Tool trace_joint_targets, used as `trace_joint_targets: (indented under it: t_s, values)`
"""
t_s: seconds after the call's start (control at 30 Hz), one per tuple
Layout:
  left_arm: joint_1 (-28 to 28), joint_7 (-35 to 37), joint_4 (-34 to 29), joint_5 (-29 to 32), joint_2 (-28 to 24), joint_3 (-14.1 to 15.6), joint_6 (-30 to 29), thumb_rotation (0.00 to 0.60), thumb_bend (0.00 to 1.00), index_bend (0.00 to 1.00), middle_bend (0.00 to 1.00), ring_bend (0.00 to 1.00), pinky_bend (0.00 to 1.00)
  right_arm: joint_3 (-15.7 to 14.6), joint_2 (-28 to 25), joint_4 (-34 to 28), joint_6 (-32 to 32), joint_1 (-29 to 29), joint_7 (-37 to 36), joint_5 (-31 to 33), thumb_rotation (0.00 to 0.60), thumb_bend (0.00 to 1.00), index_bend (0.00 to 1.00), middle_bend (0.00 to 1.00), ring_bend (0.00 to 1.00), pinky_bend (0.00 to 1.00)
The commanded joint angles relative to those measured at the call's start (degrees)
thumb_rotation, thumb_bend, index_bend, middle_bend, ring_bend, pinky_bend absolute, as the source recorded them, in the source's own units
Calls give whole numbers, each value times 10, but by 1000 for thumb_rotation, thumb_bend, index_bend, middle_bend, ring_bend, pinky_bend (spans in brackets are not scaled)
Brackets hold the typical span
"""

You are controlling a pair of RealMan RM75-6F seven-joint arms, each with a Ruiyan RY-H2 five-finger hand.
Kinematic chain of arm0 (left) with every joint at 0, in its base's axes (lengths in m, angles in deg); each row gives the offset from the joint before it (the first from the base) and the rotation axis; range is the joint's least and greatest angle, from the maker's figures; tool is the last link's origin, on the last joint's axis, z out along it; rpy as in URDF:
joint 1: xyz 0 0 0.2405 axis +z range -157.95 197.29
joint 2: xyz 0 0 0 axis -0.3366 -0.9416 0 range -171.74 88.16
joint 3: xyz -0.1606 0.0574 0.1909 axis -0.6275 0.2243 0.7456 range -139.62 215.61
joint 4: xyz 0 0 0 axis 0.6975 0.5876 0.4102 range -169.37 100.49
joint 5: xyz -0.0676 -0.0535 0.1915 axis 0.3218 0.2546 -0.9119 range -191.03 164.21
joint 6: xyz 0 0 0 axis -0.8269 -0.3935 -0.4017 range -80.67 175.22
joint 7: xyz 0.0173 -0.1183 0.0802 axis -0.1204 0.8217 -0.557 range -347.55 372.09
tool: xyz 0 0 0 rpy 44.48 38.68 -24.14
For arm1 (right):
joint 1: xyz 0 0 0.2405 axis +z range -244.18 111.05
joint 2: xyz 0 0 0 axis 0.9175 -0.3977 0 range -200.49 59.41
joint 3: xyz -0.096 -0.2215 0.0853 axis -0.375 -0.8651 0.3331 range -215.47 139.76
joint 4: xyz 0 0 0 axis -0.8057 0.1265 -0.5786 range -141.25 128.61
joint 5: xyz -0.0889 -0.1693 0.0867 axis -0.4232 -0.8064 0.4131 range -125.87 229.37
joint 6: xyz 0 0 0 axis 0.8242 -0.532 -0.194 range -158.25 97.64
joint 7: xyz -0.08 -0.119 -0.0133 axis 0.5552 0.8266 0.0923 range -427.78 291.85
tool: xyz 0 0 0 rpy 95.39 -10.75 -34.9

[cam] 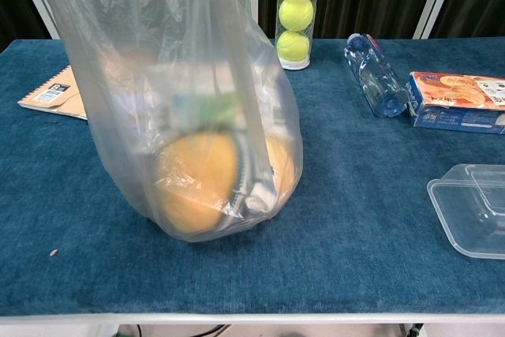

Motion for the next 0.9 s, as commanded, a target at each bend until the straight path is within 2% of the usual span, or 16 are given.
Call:
trace_joint_targets:
  t_s: [0.03,0.4,0.9]
  values:
    - [0,-1,-1,3,0,-2,4,23,0,324,368,313,435,5,4,-4,0,8,2,9,600,103,0,0,0,0]
    - [-5,-10,-3,13,4,-5,24,27,0,325,367,314,435,27,36,18,6,59,14,34,600,104,0,0,0,0]
    - [-14,-30,-3,33,17,-11,48,24,0,325,365,313,429,63,44,34,0,105,7,77,600,112,0,0,0,0]
